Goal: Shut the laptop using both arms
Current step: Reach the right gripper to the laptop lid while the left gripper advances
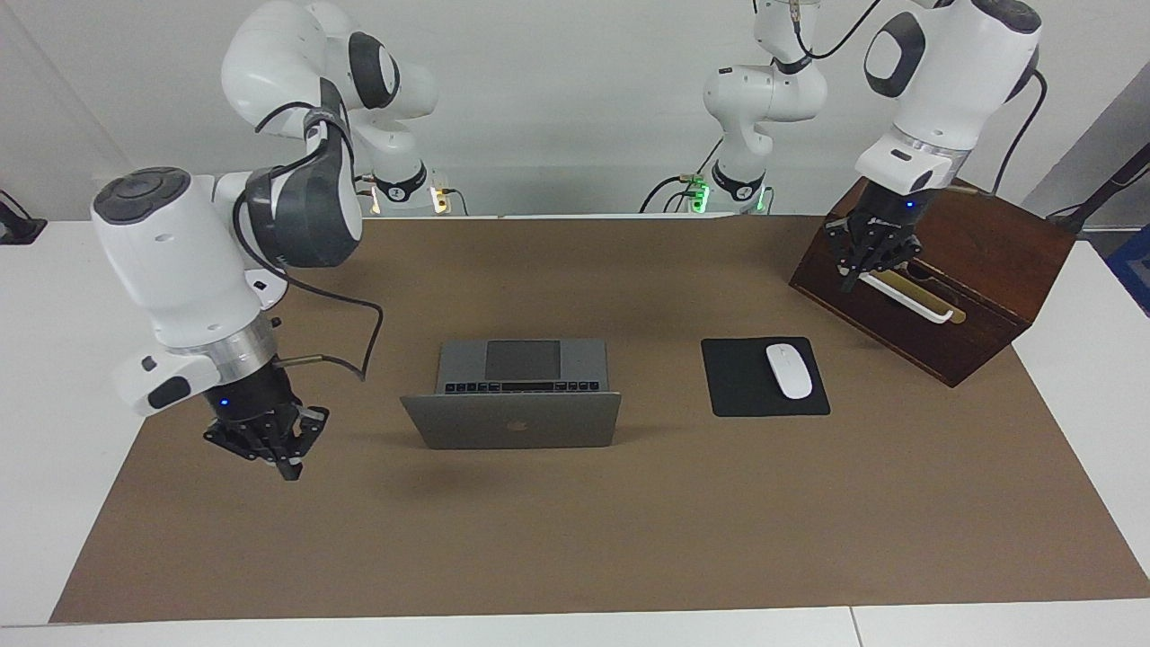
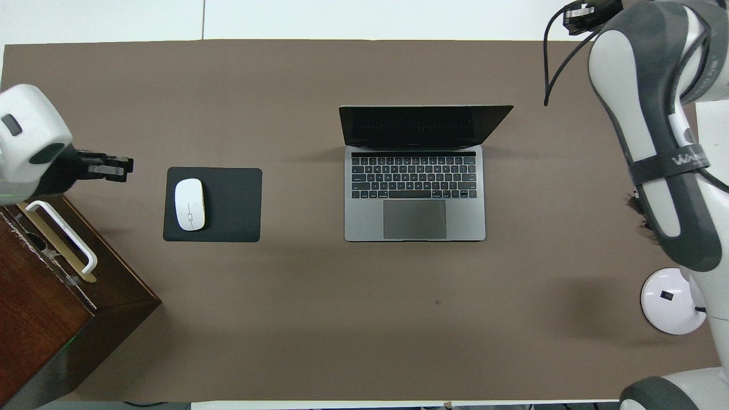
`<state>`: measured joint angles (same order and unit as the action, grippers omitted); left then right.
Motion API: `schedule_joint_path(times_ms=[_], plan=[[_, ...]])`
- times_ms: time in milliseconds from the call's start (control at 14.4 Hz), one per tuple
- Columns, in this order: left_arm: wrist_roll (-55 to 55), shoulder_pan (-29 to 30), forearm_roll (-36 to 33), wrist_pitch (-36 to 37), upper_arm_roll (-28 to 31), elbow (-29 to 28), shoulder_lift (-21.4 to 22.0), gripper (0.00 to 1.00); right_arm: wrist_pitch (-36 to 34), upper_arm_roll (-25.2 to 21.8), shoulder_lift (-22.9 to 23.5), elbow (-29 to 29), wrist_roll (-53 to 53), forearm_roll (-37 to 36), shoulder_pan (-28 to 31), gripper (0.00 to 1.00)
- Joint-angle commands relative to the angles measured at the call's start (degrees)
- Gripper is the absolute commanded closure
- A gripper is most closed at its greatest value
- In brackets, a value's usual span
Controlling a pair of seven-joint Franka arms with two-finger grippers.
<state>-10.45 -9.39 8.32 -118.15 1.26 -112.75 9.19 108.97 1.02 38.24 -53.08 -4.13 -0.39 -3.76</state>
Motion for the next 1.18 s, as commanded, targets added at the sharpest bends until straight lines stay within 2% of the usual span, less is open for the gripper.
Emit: schedule_joint_path(times_ms=[0, 139, 348, 557, 766, 975, 1115], plan=[[-0.1, -5.79, 1.44, -13.98, 0.67, -16.66, 9.07, 1.0, -1.4, -0.58, 1.4, 2.36, -10.76, -4.25, -6.58, 1.0], [1.83, -9.22, 1.96, -21.92, 0.67, -23.89, 12.33, 1.0, -0.96, -0.58, 2.63, 2.36, -13.44, -5.93, -8.54, 1.0], [2.19, -13.01, 1.97, -25.62, 0.67, -26.54, 13.31, 1.0, -2.7, -0.93, 2.55, 2.1, -19.14, -6.9, -12.93, 1.0], [2.45, -18.36, 2.05, -35.71, 0.76, -30.85, 13.4, 1.0, -4.29, -0.84, 2.46, 0.96, -25.38, -7.43, -16.09, 1.0], [3.68, -22.68, 2.05, -44.86, 0.76, -32.61, 10.25, 1.0, -4.73, -0.4, 2.28, 0.52, -28.12, -7.26, -17.07, 1.0], [6.14, -25.5, 2.14, -49.96, 0.76, -32.53, 5.68, 1.0, -3.77, -0.31, 2.02, 0.43, -28.3, -6.38, -17.24, 1.0], [6.67, -27.42, 2.14, -50.5, 0.76, -32.18, 2.86, 1.0, -3.68, -0.23, 2.02, 0.34, -28.21, -6.2, -17.07, 1.0]])
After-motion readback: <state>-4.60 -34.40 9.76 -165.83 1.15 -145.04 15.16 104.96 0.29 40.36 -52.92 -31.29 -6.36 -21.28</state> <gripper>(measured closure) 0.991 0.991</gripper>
